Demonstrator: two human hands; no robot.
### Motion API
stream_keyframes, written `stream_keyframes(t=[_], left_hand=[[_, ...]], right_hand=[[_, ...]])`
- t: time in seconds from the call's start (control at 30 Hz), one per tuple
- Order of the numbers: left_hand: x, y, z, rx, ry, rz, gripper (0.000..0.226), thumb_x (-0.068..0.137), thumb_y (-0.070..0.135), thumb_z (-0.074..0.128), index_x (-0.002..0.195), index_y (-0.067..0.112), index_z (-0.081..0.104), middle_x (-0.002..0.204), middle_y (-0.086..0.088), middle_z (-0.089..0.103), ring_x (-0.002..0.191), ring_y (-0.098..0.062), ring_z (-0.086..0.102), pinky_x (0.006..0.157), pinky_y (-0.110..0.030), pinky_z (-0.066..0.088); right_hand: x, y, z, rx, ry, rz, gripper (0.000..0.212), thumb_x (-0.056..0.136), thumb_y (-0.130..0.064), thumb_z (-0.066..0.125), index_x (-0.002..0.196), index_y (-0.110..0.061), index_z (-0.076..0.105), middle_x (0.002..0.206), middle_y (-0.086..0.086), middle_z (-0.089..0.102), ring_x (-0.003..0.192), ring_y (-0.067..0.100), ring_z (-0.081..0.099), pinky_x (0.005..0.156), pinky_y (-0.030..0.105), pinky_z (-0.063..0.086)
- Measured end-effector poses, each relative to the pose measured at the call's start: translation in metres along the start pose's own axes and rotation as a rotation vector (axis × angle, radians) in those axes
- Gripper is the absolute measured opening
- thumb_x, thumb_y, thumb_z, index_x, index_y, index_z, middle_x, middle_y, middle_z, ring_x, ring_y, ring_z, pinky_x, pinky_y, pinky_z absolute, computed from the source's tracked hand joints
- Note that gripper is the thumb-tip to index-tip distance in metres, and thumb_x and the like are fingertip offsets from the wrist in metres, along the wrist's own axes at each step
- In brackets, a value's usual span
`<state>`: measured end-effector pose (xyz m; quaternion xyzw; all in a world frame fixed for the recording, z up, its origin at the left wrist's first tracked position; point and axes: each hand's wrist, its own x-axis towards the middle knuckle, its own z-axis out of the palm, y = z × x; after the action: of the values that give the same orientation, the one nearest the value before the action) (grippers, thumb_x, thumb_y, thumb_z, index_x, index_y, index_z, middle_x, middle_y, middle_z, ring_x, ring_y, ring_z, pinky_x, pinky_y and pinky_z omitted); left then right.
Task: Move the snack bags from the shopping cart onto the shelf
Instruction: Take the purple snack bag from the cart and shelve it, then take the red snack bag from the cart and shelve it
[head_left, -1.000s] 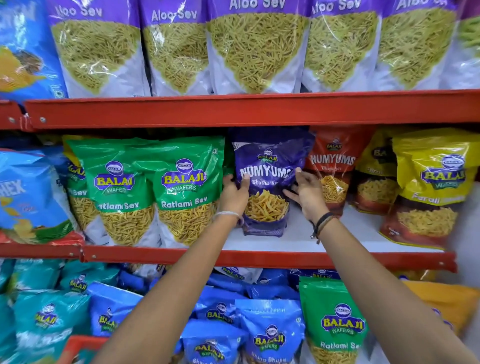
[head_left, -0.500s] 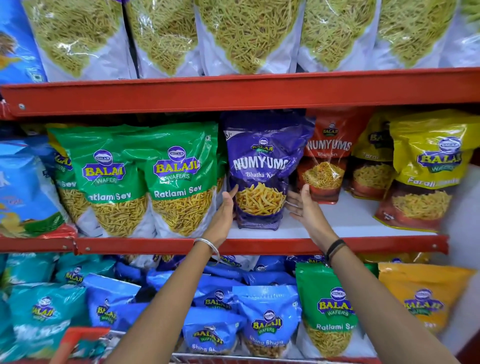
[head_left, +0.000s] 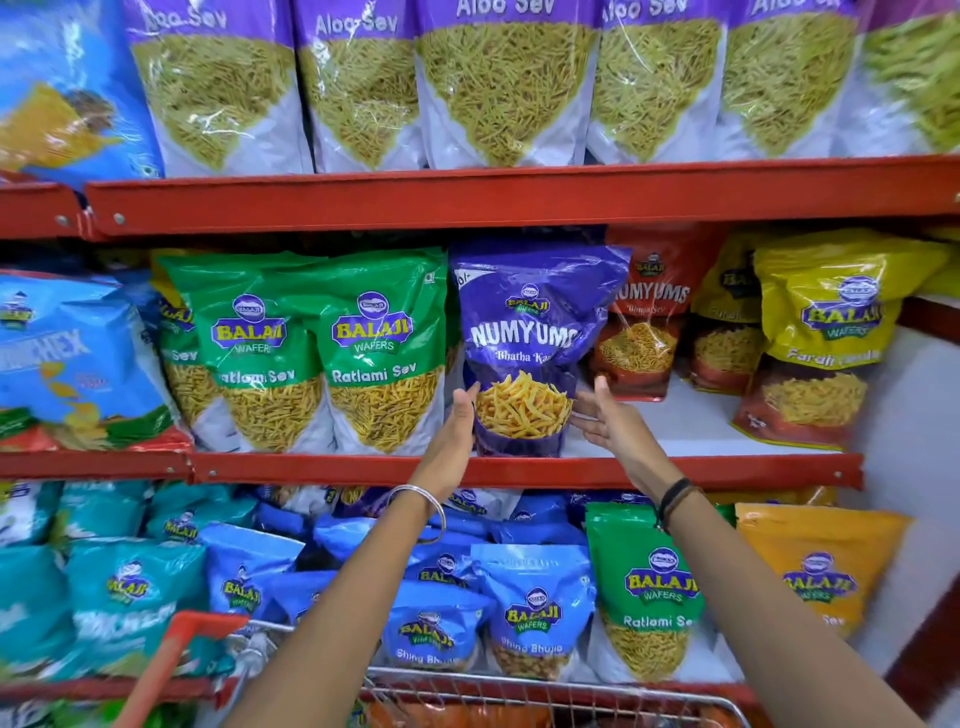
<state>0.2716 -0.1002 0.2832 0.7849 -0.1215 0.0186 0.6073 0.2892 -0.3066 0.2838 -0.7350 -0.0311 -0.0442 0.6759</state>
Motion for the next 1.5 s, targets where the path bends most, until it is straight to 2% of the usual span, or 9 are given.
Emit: stream_keyframes(t=[0.13,0.3,0.6,0.73,0.9,1.07,1.3,1.4,1.5], left_hand=[[-0.024,-0.015,0.009,-0.06,0.102,0.02,0.066,0.07,0.081,0.019,0.122,0.046,0.039,0.146,-0.003,0.041,0.132,-0.022,0.041,0.113,-0.045,0.03],[-0.108,-0.072,0.04,-0.139,0.08,0.003,0.031,0.079,0.055,0.043,0.106,0.046,0.054,0.124,0.011,0.058,0.12,-0.006,0.052,0.101,-0.027,0.038],[-0.258,-0.22,0.1,-0.049,-0.221,-0.454,0.041,0.076,0.019,0.046,0.116,0.027,0.045,0.13,-0.003,0.049,0.131,-0.025,0.042,0.111,-0.044,0.034],[-0.286,-0.268,0.125,0.089,-0.463,-0.686,0.067,0.078,-0.008,0.044,0.136,0.021,0.029,0.149,-0.008,0.031,0.139,-0.025,0.028,0.081,-0.043,0.045],[-0.303,-0.299,0.166,0.157,-0.634,-0.838,0.073,0.075,-0.008,0.055,0.137,0.022,0.032,0.146,-0.008,0.037,0.117,-0.002,0.049,0.079,-0.03,0.045],[-0.312,-0.316,0.205,0.103,-0.454,-0.925,0.054,0.072,0.0,0.07,0.122,0.009,0.053,0.128,-0.012,0.058,0.122,-0.023,0.05,0.105,-0.035,0.039],[-0.292,-0.323,0.216,0.259,-0.262,-0.889,0.021,0.076,-0.003,0.062,0.094,-0.012,0.066,0.104,-0.033,0.067,0.1,-0.038,0.064,0.089,-0.04,0.049],[-0.285,-0.313,0.218,0.246,-0.182,-0.876,0.014,0.076,-0.004,0.058,0.083,-0.004,0.071,0.094,-0.03,0.07,0.084,-0.031,0.064,0.077,-0.038,0.048],[-0.285,-0.311,0.214,0.057,-0.005,-0.89,0.038,0.078,-0.003,0.057,0.061,0.029,0.069,0.073,-0.018,0.067,0.07,-0.023,0.055,0.071,-0.044,0.046]], right_hand=[[-0.037,0.012,0.0,-0.127,0.088,-0.137,0.037,0.09,-0.042,0.046,0.115,-0.019,0.059,0.122,0.007,0.062,0.115,0.019,0.057,0.105,0.039,0.041],[-0.132,0.067,-0.013,-0.167,0.08,-0.145,0.012,0.089,-0.028,0.055,0.096,-0.025,0.064,0.1,0.001,0.071,0.093,0.015,0.069,0.083,0.028,0.053],[-0.277,0.242,-0.073,-0.646,-0.153,0.355,0.027,0.089,-0.002,0.048,0.111,-0.007,0.063,0.106,-0.003,0.066,0.103,0.018,0.058,0.093,0.036,0.046],[-0.31,0.29,-0.096,-0.852,-0.469,0.677,0.05,0.081,0.008,0.042,0.13,-0.002,0.048,0.138,0.017,0.049,0.125,0.028,0.049,0.103,0.032,0.041],[-0.331,0.314,-0.101,-0.836,-0.736,0.914,0.069,0.081,-0.004,0.058,0.142,-0.016,0.03,0.147,0.006,0.038,0.136,0.021,0.035,0.109,0.028,0.029],[-0.333,0.335,-0.094,-0.77,-0.687,0.964,0.061,0.077,-0.019,0.068,0.134,-0.018,0.045,0.13,0.006,0.056,0.116,0.023,0.052,0.1,0.034,0.039],[-0.324,0.351,-0.09,-0.846,-0.552,0.774,0.025,0.087,-0.013,0.052,0.107,-0.026,0.062,0.104,0.004,0.065,0.087,0.019,0.056,0.085,0.038,0.051],[-0.319,0.347,-0.089,-0.737,-0.476,0.81,0.027,0.089,-0.008,0.048,0.114,-0.011,0.057,0.096,0.007,0.064,0.084,0.021,0.059,0.07,0.026,0.048],[-0.313,0.334,-0.091,-0.453,-0.289,0.878,0.018,0.087,0.001,0.048,0.093,-0.012,0.058,0.088,0.006,0.062,0.078,0.022,0.059,0.078,0.04,0.055]])
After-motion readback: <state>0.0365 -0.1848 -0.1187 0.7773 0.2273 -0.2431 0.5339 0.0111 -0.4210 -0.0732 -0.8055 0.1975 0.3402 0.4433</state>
